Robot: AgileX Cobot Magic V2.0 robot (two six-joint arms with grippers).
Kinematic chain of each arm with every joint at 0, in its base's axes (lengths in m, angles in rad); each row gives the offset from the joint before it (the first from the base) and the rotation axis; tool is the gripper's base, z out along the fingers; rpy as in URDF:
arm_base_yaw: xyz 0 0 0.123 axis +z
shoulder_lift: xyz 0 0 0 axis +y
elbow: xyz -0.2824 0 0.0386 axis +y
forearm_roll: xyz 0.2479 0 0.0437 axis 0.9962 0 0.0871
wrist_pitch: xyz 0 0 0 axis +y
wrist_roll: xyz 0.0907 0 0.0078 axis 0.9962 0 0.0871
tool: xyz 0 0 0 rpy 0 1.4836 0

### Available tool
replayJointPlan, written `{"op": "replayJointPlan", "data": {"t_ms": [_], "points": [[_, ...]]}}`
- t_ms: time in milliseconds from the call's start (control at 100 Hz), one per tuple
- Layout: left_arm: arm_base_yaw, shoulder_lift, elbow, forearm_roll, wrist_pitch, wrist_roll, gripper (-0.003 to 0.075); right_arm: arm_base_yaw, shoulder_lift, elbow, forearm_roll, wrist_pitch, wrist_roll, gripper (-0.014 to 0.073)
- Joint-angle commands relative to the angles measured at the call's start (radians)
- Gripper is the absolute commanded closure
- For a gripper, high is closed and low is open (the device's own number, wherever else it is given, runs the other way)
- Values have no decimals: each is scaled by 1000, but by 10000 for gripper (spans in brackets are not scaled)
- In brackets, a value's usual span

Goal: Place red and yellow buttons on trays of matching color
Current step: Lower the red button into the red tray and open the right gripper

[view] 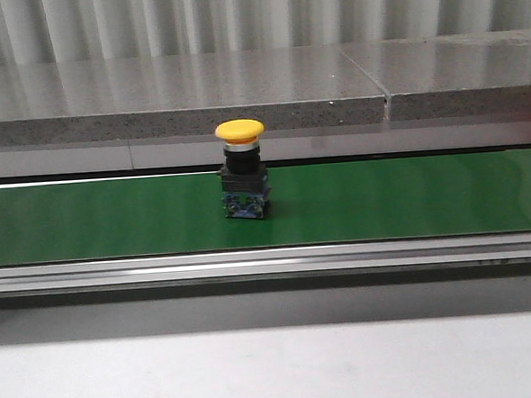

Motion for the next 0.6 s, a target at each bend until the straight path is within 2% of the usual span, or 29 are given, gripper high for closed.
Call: {"op": "replayJointPlan", "data": {"t_ms": [0,440,510,590], "points": [[-6,5,-27,-4,-82,-1,740,-7,-1,-59,8,-54,5,491],[-6,5,-27,-4,-82,-1,740,-7,135,-103,8,-62,5,478],[-6,5,-27,-4,-82,-1,740,-7,135,-103,8,-54,5,417],[-6,5,-27,-4,-82,-1,740,-7,135,-103,8,-44,5,251]]}}
